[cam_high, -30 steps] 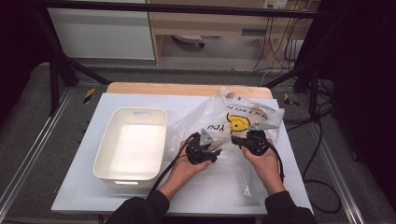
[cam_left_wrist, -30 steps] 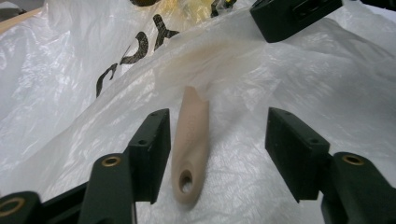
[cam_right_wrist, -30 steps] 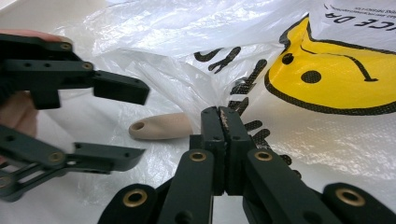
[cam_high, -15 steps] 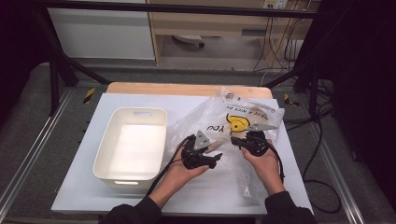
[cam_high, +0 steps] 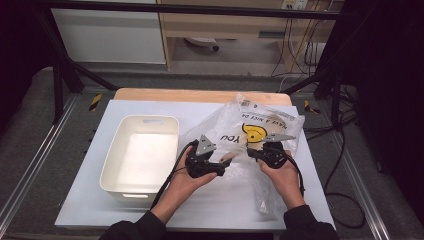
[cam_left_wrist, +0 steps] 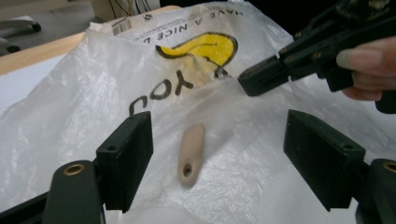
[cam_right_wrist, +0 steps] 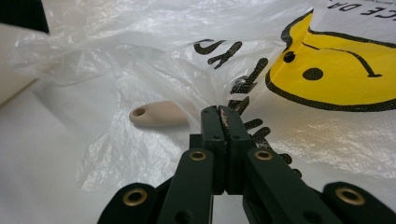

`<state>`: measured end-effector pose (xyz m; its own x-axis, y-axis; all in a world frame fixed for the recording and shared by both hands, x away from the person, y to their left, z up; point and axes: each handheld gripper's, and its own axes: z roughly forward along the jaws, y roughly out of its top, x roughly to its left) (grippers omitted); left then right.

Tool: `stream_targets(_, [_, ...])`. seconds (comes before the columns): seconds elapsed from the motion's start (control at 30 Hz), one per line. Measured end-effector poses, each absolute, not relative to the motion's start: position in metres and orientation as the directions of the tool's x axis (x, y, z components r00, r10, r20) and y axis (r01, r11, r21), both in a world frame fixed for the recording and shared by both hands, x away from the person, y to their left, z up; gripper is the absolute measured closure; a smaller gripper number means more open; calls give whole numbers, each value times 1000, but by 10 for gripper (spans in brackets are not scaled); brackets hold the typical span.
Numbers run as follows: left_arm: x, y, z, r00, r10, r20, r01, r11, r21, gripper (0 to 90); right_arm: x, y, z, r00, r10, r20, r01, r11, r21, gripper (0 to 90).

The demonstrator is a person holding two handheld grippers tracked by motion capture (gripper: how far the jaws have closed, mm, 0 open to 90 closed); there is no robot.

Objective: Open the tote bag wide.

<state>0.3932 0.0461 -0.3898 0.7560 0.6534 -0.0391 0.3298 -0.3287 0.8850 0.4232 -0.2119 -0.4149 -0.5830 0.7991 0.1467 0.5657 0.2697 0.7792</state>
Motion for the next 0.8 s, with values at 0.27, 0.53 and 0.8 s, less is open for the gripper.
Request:
stream_targets(0.27, [388, 60, -376, 728, 685, -30, 329, -311, 892, 235, 420, -209, -421, -594, 792, 144, 580, 297, 758, 900])
stream_targets(0.53, [380, 79, -363, 694, 720, -12, 345, -318, 883, 223, 418, -204, -427, -603, 787, 128, 592, 335, 733, 896])
stream_targets(0.8, [371, 107, -351, 674, 739, -17, 359, -306, 882, 196, 412, -197, -436, -625, 771, 124, 602, 374, 706, 892])
